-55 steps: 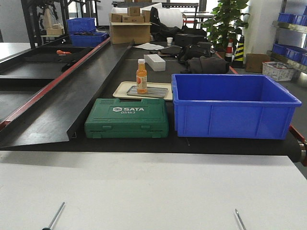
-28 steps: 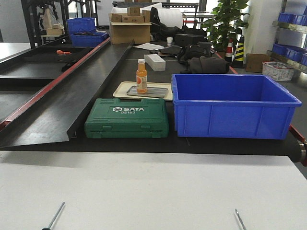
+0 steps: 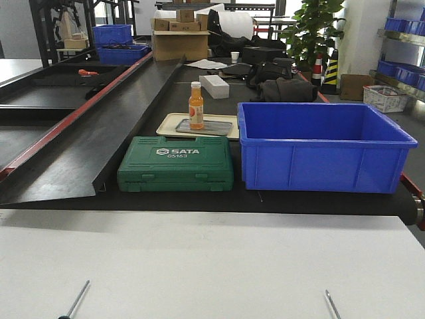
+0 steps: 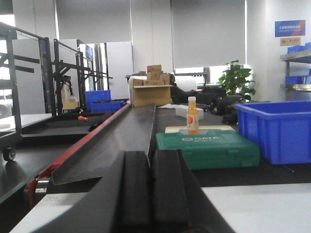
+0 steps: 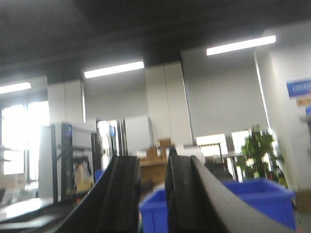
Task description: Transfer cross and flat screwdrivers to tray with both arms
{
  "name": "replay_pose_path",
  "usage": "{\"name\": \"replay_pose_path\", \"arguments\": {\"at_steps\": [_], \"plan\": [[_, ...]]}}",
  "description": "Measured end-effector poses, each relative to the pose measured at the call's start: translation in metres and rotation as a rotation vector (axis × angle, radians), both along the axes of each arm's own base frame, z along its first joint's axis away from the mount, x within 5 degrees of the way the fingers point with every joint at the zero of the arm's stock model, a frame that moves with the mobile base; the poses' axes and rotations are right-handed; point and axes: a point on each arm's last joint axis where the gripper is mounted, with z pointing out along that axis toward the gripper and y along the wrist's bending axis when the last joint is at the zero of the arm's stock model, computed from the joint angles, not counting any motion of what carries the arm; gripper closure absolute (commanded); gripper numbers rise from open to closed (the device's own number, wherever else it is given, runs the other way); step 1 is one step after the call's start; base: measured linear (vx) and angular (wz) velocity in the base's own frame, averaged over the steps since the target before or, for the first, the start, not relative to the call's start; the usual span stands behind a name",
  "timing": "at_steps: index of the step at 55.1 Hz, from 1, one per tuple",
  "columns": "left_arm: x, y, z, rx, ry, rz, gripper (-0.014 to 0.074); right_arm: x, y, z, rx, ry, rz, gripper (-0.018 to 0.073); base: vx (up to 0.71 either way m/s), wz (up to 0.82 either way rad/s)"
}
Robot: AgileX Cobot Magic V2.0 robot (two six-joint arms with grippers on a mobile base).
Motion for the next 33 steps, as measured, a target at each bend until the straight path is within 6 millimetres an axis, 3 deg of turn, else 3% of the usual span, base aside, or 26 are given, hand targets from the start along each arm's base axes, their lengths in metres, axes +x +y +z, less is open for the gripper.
{"name": "replay_pose_path", "arguments": {"at_steps": [5,11,22,33], "plan": [[-0.003,0.0,0.011,-0.001,-0.032,0.0,0.0599,-0.003,0.0,0.005,-0.001,-0.068,-0.003,0.0316,0.0,0.0],[-0.008,0.0,0.028,-0.003,-0.085,0.0,0.0596,-0.004,0.0,0.015,-0.006,-0.033,-0.005,0.0316,0.0,0.0],[-0.02,0.001,0.075,-0.008,-0.183,-0.001,0.0592,-0.013,-0.001,0.069,-0.02,0.095,-0.012,0.0316,0.0,0.0],[-0.006,0.0,0.127,-0.007,-0.166,-0.002,0.0592,0.005,0.0,0.103,-0.078,0.322,-0.033,0.0316,0.0,0.0]]}}
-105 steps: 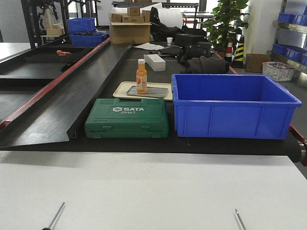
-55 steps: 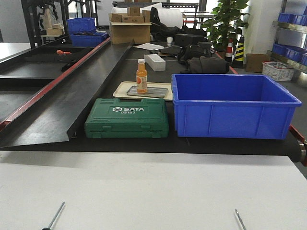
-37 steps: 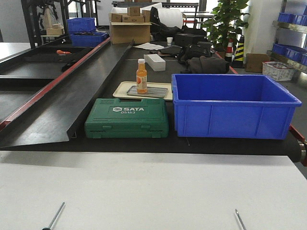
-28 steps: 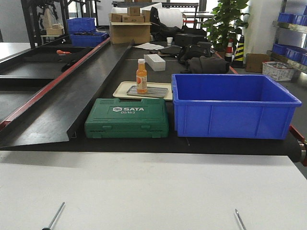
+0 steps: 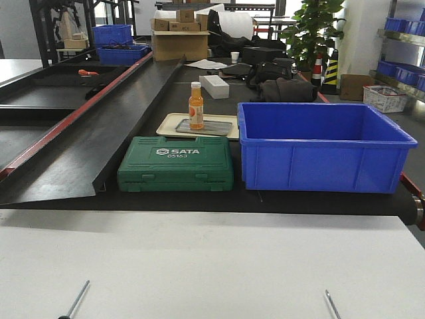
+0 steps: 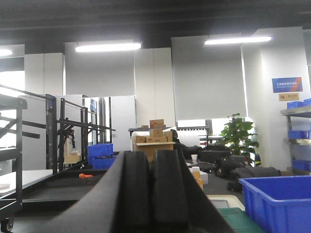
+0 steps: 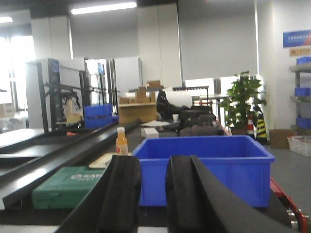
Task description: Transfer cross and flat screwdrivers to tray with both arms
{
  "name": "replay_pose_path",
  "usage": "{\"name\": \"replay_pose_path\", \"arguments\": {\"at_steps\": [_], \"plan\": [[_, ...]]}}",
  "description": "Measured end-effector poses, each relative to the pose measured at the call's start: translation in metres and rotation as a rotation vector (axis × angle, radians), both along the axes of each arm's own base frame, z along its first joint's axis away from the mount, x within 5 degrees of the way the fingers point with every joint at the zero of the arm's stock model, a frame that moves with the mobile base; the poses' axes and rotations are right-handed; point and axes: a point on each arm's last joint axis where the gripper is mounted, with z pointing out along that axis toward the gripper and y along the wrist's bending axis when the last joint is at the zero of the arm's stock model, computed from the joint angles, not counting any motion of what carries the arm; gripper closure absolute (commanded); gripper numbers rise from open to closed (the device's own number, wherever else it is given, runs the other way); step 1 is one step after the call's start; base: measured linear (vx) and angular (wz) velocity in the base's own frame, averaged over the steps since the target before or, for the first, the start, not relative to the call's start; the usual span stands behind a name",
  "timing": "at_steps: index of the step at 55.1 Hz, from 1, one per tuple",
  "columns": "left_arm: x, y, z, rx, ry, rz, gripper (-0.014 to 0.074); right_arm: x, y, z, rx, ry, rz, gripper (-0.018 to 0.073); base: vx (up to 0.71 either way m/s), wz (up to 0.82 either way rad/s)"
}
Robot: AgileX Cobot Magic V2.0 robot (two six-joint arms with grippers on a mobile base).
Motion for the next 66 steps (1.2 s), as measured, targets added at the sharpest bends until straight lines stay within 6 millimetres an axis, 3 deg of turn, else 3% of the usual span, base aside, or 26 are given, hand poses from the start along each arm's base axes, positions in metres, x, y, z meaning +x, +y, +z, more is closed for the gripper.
{"name": "replay_pose_path", "arguments": {"at_steps": [8,23,31,40,49,57,66], "plan": [[0.027,-0.001,0.003,0.004,0.109,0.0,0.0592,0.014,0.001,0.005,-0.014,0.059,-0.003,0.0316,0.0,0.0],[0.075,-0.003,-0.033,-0.002,0.5,-0.01,0.0559,0.03,0.002,0.0,-0.02,0.137,-0.003,0.0301,0.0,0.0],[0.091,-0.004,-0.047,-0.007,0.611,-0.01,0.0457,0.044,0.002,-0.012,-0.029,0.273,-0.005,0.0225,0.0,0.0],[0.104,-0.005,-0.057,-0.004,0.685,-0.009,0.0264,0.066,0.003,-0.033,-0.042,0.487,-0.007,0.0068,0.0,0.0],[0.113,-0.005,-0.065,-0.002,0.742,-0.009,0.0091,0.085,0.005,-0.048,-0.05,0.606,-0.007,0.0001,0.0,0.0],[0.123,-0.005,-0.075,-0.019,0.8,-0.008,0.0069,0.099,0.006,-0.06,-0.021,0.697,-0.005,0.0013,0.0,0.0],[0.136,-0.006,-0.08,-0.032,0.971,-0.008,0.0069,0.118,0.007,-0.069,-0.014,0.936,-0.015,0.0015,0.0,0.0]]}}
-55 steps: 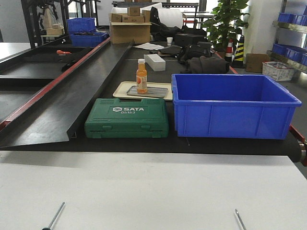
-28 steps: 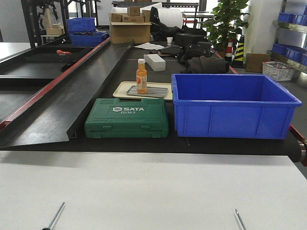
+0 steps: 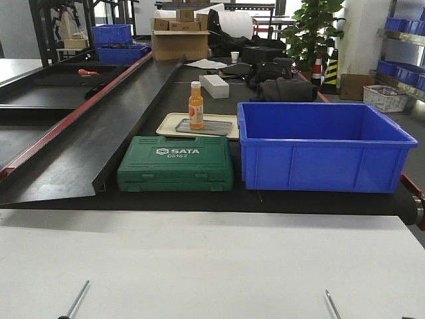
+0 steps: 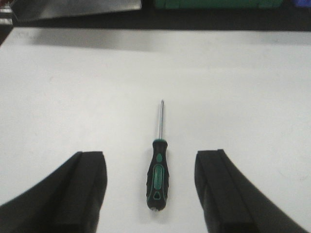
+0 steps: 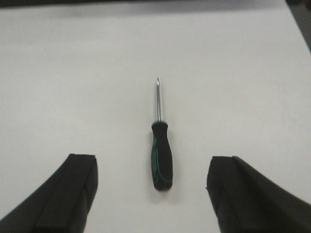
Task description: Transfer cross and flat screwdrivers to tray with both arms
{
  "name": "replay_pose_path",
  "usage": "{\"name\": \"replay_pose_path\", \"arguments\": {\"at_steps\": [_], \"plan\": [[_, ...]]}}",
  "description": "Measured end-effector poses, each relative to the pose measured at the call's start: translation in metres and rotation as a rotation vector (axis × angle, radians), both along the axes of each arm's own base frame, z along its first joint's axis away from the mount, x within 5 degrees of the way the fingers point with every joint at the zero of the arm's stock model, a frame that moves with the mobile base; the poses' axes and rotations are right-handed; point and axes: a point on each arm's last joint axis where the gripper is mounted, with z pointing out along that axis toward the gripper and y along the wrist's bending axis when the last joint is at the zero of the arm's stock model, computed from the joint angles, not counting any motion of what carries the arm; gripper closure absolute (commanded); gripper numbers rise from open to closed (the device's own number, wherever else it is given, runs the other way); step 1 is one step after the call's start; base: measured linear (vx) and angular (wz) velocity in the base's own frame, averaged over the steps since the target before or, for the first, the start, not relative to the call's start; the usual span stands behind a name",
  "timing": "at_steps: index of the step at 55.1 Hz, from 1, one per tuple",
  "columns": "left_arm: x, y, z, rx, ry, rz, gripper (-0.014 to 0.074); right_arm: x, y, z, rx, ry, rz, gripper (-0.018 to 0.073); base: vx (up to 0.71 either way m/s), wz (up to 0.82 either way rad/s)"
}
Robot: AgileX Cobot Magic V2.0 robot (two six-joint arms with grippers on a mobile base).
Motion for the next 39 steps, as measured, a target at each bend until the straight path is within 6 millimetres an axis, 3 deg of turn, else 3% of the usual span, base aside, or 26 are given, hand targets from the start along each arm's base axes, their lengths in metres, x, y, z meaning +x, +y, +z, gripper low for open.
{"name": "replay_pose_path", "arguments": {"at_steps": [8,15,28,39], "plan": [[0.027,-0.001,0.015,0.001,0.108,-0.002,0.0069,0.033,0.0,0.003,-0.04,0.211,-0.001,0.0015,0.0,0.0],[0.059,-0.003,0.021,0.004,0.218,-0.005,0.0069,0.069,0.001,-0.008,-0.053,0.378,-0.012,0.0015,0.0,0.0],[0.125,-0.006,-0.023,0.041,0.507,-0.037,0.0076,0.14,0.005,-0.035,-0.081,0.533,0.002,0.0015,0.0,0.0],[0.167,-0.007,-0.067,0.085,0.683,-0.094,0.0076,0.169,0.006,-0.054,-0.107,0.616,0.032,0.0015,0.0,0.0]]}}
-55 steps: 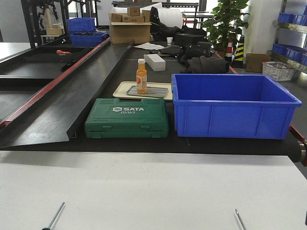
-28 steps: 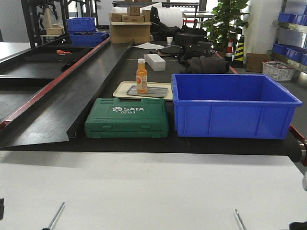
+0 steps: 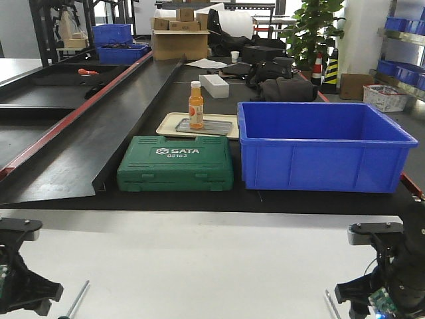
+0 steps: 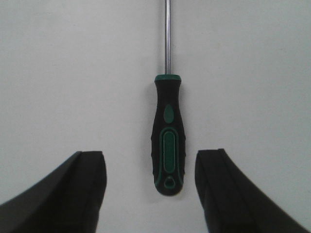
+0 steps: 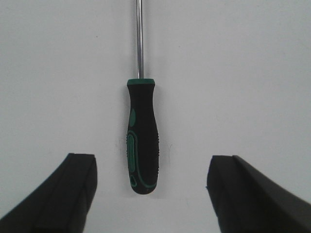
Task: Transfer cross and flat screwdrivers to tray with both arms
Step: 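Lower both grippers over the screwdriver handles and close on them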
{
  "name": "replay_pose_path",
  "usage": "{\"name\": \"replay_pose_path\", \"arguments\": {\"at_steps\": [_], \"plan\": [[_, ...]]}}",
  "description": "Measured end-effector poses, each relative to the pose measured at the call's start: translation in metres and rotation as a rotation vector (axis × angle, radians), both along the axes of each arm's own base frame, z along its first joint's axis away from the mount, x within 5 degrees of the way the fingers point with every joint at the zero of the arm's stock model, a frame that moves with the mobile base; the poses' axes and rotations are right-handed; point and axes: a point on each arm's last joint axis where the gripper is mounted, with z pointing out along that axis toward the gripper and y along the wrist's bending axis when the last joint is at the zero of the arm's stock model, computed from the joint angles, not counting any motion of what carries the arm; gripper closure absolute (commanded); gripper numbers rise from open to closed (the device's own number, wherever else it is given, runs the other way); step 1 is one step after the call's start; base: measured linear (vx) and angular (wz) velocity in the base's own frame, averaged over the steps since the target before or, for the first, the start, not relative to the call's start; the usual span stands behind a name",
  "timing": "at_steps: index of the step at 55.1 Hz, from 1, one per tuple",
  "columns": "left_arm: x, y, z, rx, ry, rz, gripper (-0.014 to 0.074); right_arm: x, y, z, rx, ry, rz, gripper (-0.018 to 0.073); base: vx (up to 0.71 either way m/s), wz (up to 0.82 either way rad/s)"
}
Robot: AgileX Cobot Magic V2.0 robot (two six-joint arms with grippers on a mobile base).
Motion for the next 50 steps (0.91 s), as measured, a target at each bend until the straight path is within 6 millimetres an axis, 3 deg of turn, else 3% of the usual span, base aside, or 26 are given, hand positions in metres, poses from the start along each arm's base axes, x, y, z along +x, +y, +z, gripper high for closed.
{"name": "replay_pose_path", "arguments": {"at_steps": [12,24,50], "plan": [[0.032,-0.003,-0.029,0.0,0.045,-0.041,0.0079,0.008,0.001,-0.007,0.003,-0.018,-0.002,0.0015,0.0,0.0],[0.05,-0.006,-0.052,-0.018,0.084,-0.083,0.0079,0.01,0.001,-0.007,0.005,-0.037,-0.004,0.0015,0.0,0.0],[0.056,-0.006,-0.1,-0.018,0.193,-0.093,0.0079,0.012,-0.027,-0.006,-0.001,-0.063,-0.057,0.0015,0.0,0.0]]}}
